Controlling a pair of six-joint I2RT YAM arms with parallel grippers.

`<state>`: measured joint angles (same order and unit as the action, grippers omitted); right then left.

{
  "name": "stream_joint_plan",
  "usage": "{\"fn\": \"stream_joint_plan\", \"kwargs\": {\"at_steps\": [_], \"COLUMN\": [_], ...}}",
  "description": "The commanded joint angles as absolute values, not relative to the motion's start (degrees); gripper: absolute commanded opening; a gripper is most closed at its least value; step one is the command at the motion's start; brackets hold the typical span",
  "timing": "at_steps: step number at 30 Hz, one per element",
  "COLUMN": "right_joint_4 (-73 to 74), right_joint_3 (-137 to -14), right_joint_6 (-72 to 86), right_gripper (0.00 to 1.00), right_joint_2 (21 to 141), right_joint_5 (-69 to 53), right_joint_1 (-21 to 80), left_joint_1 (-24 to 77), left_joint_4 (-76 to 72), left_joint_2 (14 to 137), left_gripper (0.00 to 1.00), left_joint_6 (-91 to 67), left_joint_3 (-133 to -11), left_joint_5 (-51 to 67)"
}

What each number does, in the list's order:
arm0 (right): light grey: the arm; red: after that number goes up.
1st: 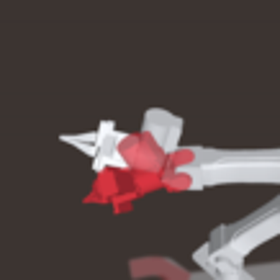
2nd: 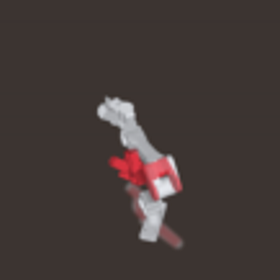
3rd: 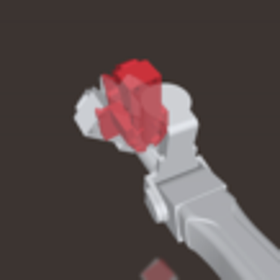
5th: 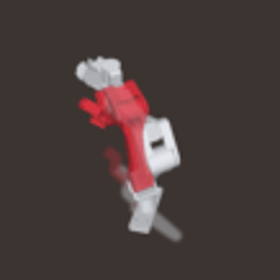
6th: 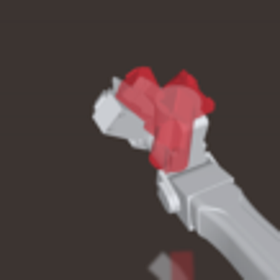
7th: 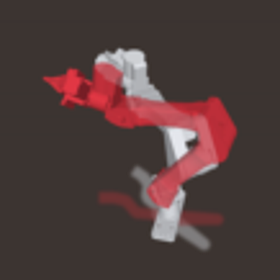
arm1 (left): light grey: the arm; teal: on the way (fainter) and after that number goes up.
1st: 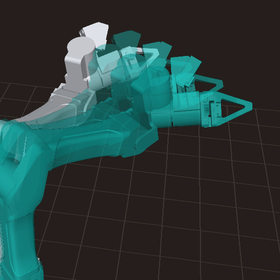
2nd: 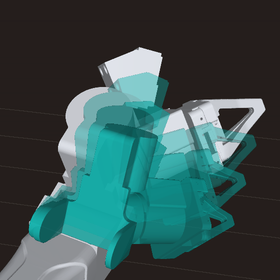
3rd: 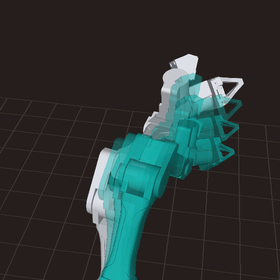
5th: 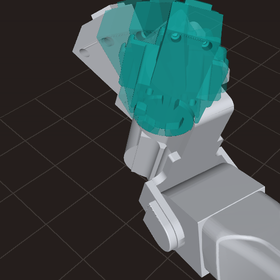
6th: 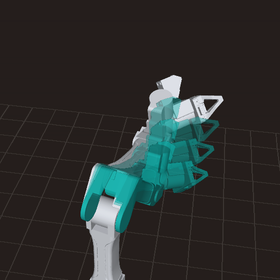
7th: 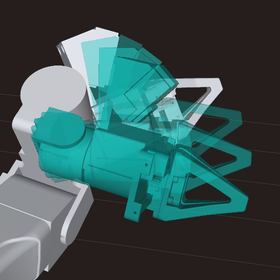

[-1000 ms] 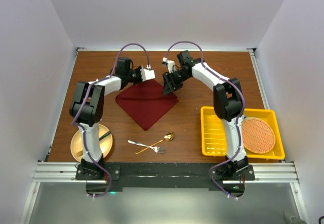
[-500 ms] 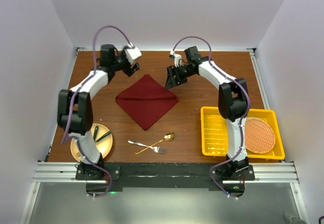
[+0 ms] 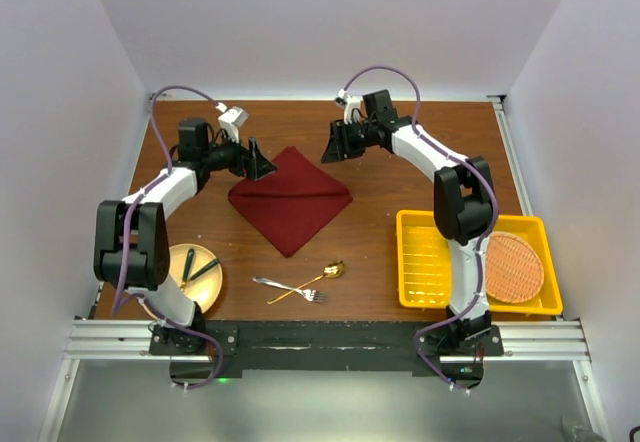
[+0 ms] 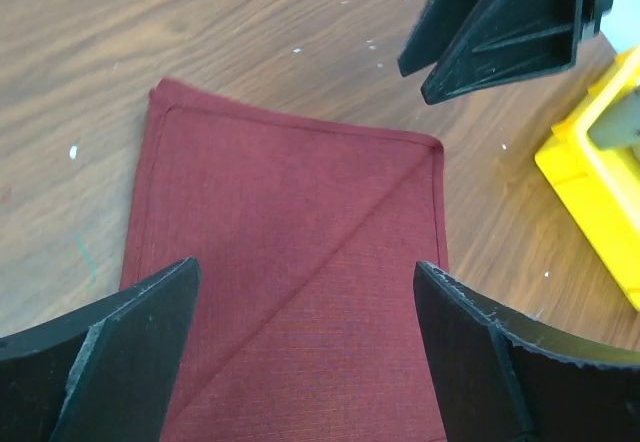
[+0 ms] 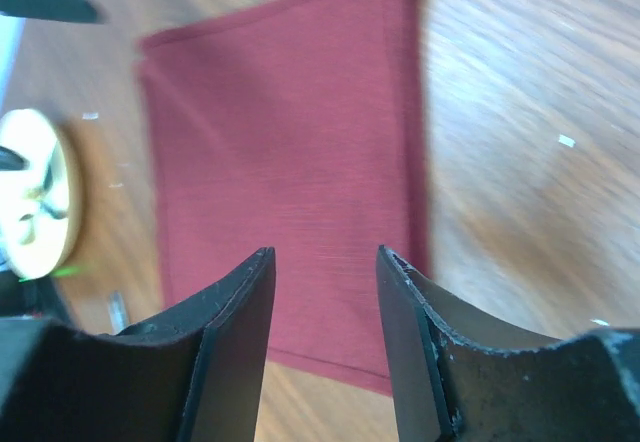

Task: Fold the napkin into a case and place the utensils inside
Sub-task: Smooth out the upper triangle-folded napkin at the center of the board.

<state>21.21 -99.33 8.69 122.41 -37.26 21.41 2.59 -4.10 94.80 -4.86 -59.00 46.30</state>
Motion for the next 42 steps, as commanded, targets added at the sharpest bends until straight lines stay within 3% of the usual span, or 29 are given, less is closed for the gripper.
{"fn": "stream_joint_plan", "kwargs": {"at_steps": [1,27,42], "right_joint_4": [23.8,33.5,34.8], "right_joint_3": [-101.5,-100.5,-98.0], "right_joint_6": [5.5,1.1,0.4], "right_gripper": [0.49,0.35,0.05], "right_joint_2": [124.2,126.7,124.7], "right_joint_5": [-30.4,-30.8,-30.2], "right_joint_1": [21.4,21.4,21.3], "left_joint_1": [1.1,0.0,-1.9], "left_joint_4": [-5.6,-3.1,-2.8], "left_joint_2": [95.8,100.0,101.2], "left_gripper": [0.91,0.91,0.92], "left_joint_6": [-7.5,-4.0,-3.6], "left_joint_3": [-62.0,-66.4,-67.2], "left_joint_5": [46.8,45.2,45.4]}}
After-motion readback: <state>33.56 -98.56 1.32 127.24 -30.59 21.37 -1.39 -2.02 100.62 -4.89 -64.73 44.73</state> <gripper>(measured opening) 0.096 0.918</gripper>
